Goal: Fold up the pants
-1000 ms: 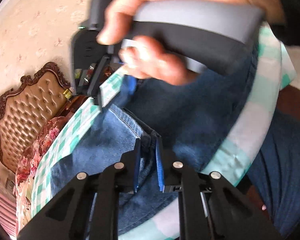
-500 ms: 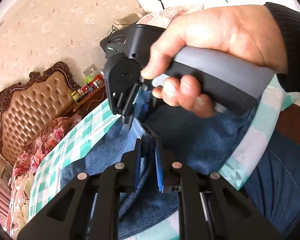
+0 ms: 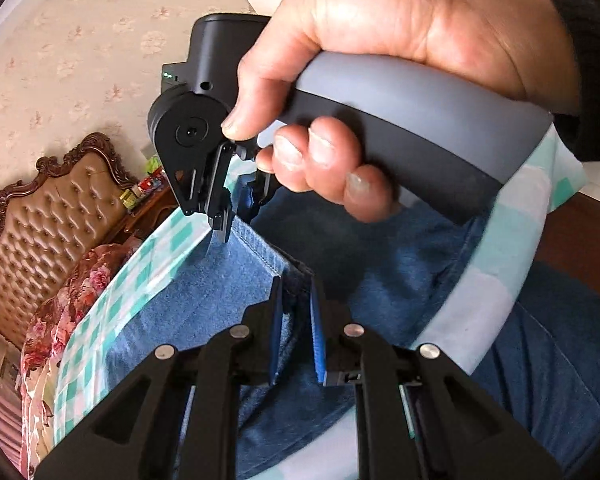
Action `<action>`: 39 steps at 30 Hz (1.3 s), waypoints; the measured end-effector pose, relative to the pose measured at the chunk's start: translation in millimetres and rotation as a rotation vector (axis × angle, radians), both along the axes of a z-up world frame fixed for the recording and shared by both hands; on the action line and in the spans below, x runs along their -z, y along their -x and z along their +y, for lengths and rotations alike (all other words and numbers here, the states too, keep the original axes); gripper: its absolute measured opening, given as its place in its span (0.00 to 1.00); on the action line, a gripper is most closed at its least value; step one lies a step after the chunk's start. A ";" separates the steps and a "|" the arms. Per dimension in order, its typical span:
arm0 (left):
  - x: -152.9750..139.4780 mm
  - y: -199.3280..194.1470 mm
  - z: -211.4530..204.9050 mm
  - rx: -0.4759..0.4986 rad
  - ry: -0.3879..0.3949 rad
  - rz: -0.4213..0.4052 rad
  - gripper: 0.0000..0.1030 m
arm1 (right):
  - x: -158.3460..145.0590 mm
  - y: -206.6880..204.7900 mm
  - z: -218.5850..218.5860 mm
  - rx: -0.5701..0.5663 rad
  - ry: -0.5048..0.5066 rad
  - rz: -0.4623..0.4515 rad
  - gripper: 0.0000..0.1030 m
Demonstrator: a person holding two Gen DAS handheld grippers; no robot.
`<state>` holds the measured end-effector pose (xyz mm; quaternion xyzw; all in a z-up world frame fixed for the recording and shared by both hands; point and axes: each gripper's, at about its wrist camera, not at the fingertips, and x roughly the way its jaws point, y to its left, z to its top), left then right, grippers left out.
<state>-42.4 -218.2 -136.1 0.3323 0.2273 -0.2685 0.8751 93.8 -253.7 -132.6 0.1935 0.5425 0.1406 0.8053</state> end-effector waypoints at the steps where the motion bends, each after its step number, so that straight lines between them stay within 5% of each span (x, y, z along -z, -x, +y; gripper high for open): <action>1: 1.7 0.4 -1.7 0.001 -0.001 0.003 0.13 | 0.2 0.5 0.2 -0.006 0.011 -0.006 0.13; 18: 20.0 -2.6 -1.6 0.002 0.023 0.072 0.17 | 16.3 4.7 16.0 -0.053 0.183 -0.075 0.16; 23: 11.3 -6.5 7.1 -0.003 0.119 0.146 0.35 | 15.9 10.2 25.5 -0.065 0.269 -0.123 0.16; 25: -2.1 -4.6 20.6 -0.004 0.197 0.163 0.54 | 16.4 11.4 26.8 -0.066 0.288 -0.132 0.16; 27: -16.4 -3.2 42.1 -0.029 0.301 0.190 0.61 | 17.1 11.6 26.8 -0.060 0.293 -0.135 0.16; 33: -40.4 -52.1 141.4 -0.352 0.537 0.351 0.62 | 17.0 13.4 29.9 -0.043 0.316 -0.134 0.17; 38: -29.8 -101.1 198.7 -0.683 0.466 0.444 0.72 | 16.6 14.8 33.1 -0.036 0.337 -0.143 0.20; 39: -28.2 -102.4 204.7 -0.705 0.469 0.441 0.84 | 16.7 15.4 33.4 -0.033 0.340 -0.146 0.22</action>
